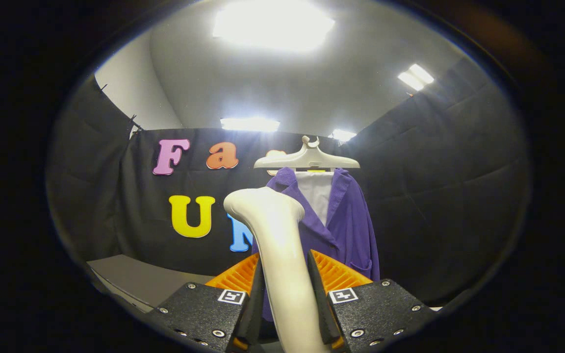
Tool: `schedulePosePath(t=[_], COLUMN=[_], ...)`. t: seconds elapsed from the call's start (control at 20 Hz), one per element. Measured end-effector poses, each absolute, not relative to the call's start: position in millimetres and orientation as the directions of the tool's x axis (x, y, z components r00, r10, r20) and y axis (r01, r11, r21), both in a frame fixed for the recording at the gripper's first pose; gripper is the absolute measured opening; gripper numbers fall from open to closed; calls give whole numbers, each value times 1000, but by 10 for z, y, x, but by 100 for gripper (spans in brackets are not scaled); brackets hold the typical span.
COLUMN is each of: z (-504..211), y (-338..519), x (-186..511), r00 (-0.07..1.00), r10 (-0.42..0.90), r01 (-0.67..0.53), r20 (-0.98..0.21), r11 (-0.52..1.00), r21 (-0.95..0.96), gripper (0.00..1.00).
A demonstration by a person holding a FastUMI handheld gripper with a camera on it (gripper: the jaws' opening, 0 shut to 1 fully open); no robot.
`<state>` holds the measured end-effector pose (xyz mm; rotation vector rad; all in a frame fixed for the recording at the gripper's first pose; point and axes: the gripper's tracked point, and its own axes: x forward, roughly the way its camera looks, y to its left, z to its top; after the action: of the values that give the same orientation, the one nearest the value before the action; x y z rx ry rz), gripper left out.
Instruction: Iron the clothes twice with a garment steamer, once on the left side and once on the right side.
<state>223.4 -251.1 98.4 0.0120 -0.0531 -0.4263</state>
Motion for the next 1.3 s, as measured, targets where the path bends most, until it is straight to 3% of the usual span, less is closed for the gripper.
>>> schedulePosePath(t=[0.6, 1.0, 1.3], z=[1068, 656, 342], y=[-3117, -3303, -3317], x=[3299, 3771, 3692], r00=[869, 864, 848], r10=[-486, -503, -528], r01=[489, 503, 526], r20=[93, 2, -49], r11=[872, 864, 849], r21=[-11, -28, -39], gripper=[48, 48, 48])
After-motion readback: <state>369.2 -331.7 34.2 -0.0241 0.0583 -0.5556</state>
